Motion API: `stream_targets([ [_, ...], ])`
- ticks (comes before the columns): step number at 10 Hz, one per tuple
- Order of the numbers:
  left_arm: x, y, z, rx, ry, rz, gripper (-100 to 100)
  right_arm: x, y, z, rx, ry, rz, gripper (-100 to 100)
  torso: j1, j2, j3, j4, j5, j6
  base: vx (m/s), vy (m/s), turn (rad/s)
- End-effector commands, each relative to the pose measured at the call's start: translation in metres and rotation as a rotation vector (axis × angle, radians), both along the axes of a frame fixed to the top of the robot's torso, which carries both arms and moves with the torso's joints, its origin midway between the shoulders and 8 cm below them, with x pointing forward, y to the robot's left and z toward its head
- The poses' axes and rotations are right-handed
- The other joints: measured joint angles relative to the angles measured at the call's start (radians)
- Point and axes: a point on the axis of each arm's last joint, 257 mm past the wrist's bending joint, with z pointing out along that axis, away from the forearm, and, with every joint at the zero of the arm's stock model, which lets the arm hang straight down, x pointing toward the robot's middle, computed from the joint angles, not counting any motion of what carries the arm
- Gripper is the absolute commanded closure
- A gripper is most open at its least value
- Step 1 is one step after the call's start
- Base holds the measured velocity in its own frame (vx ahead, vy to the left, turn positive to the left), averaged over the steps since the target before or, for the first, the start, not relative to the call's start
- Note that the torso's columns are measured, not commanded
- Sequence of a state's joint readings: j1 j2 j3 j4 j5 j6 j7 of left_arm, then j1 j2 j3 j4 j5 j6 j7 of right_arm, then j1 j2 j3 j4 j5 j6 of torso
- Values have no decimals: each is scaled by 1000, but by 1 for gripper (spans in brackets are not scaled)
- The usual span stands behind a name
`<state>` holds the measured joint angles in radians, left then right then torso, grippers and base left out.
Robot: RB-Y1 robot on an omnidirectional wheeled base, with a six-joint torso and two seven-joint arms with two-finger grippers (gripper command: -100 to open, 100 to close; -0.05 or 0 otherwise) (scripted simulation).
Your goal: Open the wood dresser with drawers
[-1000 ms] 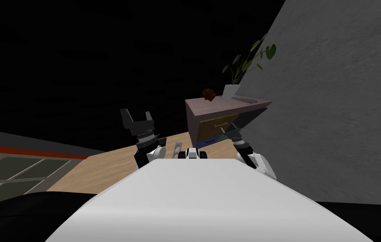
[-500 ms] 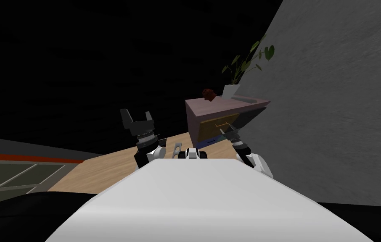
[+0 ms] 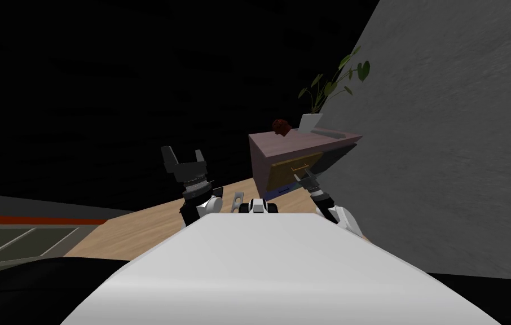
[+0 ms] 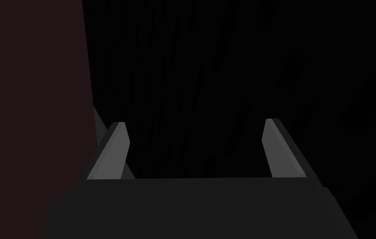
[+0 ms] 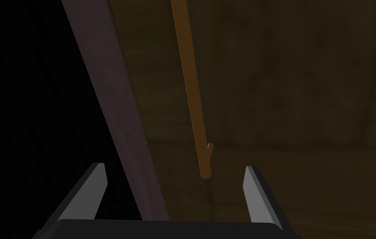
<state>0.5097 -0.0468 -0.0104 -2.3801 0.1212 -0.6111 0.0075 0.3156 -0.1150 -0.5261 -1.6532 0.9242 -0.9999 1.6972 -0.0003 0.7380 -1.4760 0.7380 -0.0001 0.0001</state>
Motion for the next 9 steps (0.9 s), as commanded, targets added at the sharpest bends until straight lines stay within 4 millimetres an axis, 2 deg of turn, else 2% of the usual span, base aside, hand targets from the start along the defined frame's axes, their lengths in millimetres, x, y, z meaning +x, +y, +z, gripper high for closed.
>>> stream_targets([
  [1, 0, 0, 0, 0, 0, 0, 0, -1, 1, -11, -62, -1, -5, -100, 0, 0, 0, 0, 0, 0, 6, 49, -38],
  [6, 0, 0, 0, 0, 0, 0, 0, -1, 1, -30, -186, 1, -5, -100, 0, 0, 0, 0, 0, 0, 21, 50, -43],
  [8, 0, 0, 0, 0, 0, 0, 0, 4, -7, -19, -179, 1, -8, -100, -2, 1, 1, 0, 0, 0, 13, 10, 7],
  [9, 0, 0, 0, 0, 0, 0, 0, 2, -1, -22, -181, -1, -6, -100, 0, 0, 0, 0, 0, 0, 14, 6, 4],
])
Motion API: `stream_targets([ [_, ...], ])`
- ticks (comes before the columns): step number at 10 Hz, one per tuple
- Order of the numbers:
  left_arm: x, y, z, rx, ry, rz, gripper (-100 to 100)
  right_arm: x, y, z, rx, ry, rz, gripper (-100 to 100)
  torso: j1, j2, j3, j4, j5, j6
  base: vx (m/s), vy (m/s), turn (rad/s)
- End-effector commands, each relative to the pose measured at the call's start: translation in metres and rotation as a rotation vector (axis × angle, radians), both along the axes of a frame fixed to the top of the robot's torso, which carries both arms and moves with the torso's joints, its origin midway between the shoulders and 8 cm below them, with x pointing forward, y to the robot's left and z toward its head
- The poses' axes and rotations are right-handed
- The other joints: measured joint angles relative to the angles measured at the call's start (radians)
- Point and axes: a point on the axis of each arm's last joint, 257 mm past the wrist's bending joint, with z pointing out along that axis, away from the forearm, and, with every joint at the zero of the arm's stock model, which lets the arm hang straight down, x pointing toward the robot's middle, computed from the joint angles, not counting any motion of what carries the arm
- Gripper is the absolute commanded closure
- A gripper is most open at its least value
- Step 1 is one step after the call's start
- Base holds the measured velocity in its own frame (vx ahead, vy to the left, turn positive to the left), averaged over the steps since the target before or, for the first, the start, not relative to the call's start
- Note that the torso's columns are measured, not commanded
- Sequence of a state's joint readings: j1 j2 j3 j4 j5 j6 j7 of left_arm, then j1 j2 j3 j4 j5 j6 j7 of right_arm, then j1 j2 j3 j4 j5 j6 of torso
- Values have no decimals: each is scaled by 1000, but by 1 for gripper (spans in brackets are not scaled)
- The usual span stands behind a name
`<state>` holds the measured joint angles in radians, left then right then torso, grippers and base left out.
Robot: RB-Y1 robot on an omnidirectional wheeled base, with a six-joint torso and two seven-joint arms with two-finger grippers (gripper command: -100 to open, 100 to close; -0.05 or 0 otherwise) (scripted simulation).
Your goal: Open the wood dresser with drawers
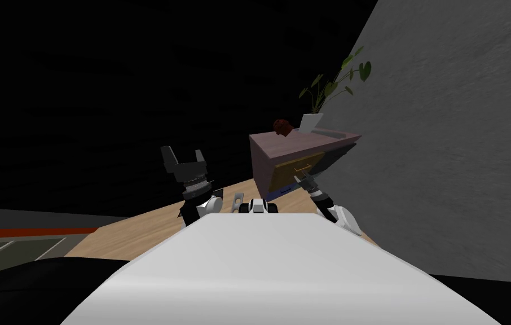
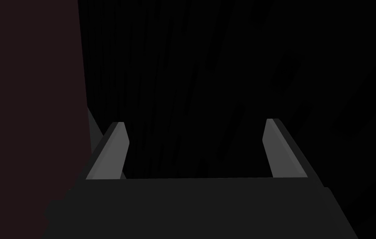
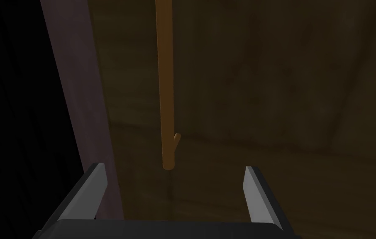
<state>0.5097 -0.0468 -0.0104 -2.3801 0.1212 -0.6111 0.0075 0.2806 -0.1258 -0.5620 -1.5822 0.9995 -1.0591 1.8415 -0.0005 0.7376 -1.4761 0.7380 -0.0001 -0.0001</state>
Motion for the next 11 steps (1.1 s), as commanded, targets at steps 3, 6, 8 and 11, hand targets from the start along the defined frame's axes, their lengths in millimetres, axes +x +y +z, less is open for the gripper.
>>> stream_targets([
  [3, 0, 0, 0, 0, 0, 0, 0, -2, -1, 3, 2, 0, 8, 100, -1, 7, 4, 1, 0, 1, -100, -23, -32],
  [6, 0, 0, 0, 0, 0, 0, 0, -4, -2, 5, 1, 0, 13, 100, 0, 1, 0, 0, 0, 0, -139, -54, -21],
  [8, 0, 0, 0, 0, 0, 0, 0, -6, 0, 6, -51, -18, 6, -100, 4, -10, -6, -3, 1, 0, 75, 1, 4],
  [11, 0, 0, 0, 0, 0, 0, 0, -8, 2, 7, -111, -39, -4, -100, 0, -1, -1, 0, 0, 0, 126, 3, 7],
])
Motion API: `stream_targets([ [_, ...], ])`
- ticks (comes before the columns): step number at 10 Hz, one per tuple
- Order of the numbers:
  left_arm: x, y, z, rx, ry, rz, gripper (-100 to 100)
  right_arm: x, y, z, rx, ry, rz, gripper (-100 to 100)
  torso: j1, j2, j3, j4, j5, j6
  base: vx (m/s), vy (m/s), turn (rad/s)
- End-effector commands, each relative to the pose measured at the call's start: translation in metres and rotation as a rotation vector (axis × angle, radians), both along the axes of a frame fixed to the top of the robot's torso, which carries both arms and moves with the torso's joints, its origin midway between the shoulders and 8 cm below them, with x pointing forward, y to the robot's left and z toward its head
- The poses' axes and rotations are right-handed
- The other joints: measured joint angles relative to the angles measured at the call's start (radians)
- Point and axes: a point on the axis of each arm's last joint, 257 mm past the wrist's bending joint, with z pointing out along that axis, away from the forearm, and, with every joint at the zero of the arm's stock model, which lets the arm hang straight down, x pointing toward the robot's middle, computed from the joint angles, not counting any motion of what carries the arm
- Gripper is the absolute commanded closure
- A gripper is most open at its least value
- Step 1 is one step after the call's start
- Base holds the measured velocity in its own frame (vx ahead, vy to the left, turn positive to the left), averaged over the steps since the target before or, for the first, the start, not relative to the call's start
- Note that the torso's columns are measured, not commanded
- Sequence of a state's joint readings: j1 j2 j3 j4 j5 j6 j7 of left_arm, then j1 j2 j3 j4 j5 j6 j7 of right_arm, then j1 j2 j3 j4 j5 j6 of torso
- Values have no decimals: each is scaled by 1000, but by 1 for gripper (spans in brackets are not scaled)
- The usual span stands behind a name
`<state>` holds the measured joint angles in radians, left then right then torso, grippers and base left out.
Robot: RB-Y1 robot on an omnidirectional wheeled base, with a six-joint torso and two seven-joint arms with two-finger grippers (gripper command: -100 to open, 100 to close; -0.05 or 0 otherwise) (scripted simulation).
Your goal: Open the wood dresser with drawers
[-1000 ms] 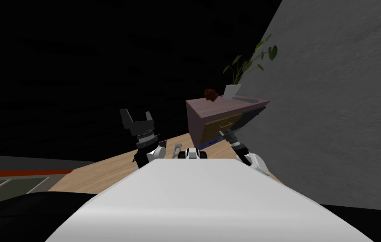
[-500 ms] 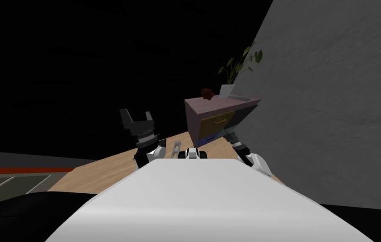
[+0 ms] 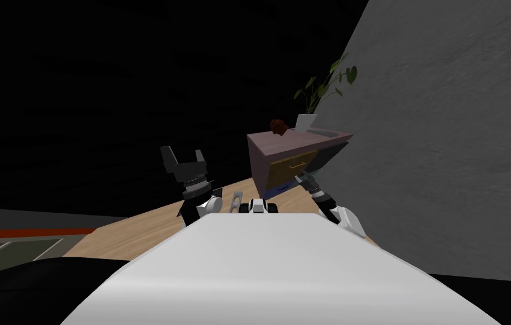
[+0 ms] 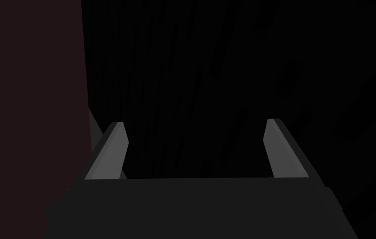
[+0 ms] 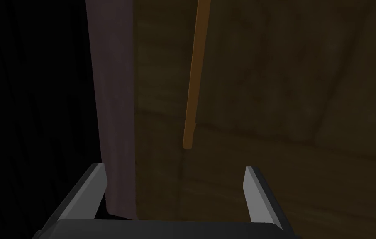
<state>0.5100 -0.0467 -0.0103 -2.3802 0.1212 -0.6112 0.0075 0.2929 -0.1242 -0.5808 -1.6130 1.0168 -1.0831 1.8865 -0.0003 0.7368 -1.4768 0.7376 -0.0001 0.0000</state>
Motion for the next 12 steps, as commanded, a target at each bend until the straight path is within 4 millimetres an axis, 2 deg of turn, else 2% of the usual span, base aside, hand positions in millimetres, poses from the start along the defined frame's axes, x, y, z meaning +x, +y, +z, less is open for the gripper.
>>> stream_targets([
  [1, 0, 0, 0, 0, 0, 0, 0, -2, 2, 1, -56, -19, -8, -100, 0, 3, 2, 1, 0, 0, 92, 15, 6],
  [4, 0, 0, 0, 0, 0, 0, 0, -3, 2, 2, -82, -27, -12, -100, -1, 2, 1, 1, 0, 0, 76, -1, 3],
  [5, 0, 0, 0, 0, 0, 0, 0, 2, -4, 10, -87, -29, -15, -100, 0, 3, 2, 1, 0, 0, 54, 45, 26],
  [6, 0, 0, 0, 0, 0, 0, 0, 1, -1, 6, -89, -30, -12, -100, 3, 2, 1, 1, 1, 0, 35, 28, 6],
  [7, 0, 0, 0, 0, 0, 0, 0, 2, -1, 6, -87, -29, -13, 100, 1, 2, 1, 1, 1, 0, 6, 5, -1],
  [9, 0, 0, 0, 0, 0, 0, 0, -1, -1, 9, -87, -31, -4, 100, -4, 9, 5, 2, -1, 1, -148, -62, -45],
  [12, 0, 0, 0, 0, 0, 0, 0, -3, -2, 10, -87, -31, 1, 100, 2, 2, 1, 1, 1, 0, -146, -33, -24],
])
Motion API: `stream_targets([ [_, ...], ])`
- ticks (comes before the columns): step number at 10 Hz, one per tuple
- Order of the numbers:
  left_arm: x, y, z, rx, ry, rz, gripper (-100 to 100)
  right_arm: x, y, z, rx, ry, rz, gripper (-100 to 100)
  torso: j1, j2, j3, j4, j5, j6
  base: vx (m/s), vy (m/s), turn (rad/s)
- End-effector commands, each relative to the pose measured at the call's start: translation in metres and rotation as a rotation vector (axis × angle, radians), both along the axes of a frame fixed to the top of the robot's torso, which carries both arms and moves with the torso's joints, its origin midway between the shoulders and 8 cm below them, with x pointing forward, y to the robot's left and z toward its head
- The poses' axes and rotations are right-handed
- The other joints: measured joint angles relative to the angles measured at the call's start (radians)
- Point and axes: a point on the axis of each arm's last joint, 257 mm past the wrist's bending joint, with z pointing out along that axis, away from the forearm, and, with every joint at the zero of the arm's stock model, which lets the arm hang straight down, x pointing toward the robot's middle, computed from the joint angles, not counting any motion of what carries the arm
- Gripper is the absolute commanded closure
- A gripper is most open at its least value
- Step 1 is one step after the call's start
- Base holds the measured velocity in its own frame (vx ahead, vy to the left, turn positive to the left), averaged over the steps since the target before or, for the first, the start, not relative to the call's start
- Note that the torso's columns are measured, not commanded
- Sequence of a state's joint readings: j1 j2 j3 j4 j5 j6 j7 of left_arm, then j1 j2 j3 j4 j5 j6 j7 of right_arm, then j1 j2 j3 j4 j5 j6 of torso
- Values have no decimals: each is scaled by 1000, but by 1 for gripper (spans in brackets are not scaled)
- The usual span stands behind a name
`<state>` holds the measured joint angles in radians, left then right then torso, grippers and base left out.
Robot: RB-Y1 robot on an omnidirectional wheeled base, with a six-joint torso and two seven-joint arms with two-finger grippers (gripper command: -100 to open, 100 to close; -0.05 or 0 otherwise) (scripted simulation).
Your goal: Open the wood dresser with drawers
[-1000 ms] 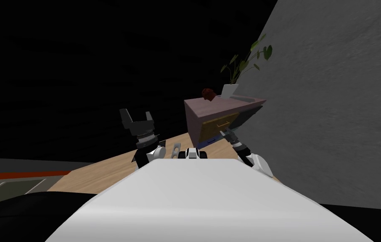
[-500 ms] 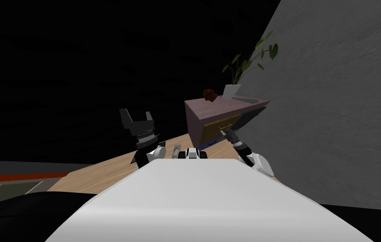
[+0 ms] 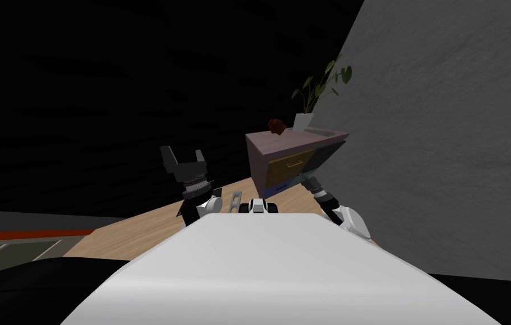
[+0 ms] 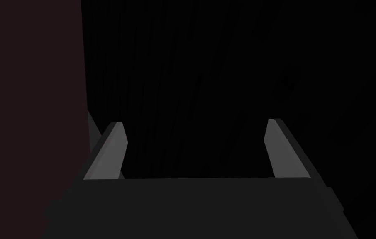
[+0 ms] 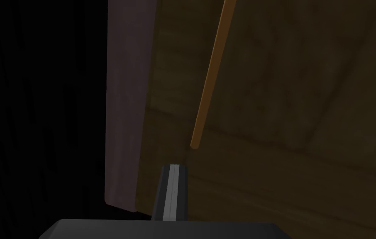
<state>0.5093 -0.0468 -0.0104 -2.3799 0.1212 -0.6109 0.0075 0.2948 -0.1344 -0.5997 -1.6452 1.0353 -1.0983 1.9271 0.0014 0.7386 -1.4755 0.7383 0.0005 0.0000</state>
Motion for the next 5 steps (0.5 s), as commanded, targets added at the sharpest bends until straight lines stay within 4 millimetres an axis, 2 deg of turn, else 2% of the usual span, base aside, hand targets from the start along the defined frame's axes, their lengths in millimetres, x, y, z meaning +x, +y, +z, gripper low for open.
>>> stream_targets([
  [1, 0, 0, 0, 0, 0, 0, 0, 0, 1, -3, -9, -3, -8, -100, 1, -7, -4, -2, 0, 0, 78, 23, 40],
  [4, 0, 0, 0, 0, 0, 0, 0, 1, 3, -8, -22, -7, -20, -100, 0, -8, -5, -2, 0, 0, 174, 57, 37],
  [5, 0, 0, 0, 0, 0, 0, 0, 1, 3, -7, -17, -5, -17, -100, -1, -2, -2, -1, 0, 0, 84, 26, 11],
])
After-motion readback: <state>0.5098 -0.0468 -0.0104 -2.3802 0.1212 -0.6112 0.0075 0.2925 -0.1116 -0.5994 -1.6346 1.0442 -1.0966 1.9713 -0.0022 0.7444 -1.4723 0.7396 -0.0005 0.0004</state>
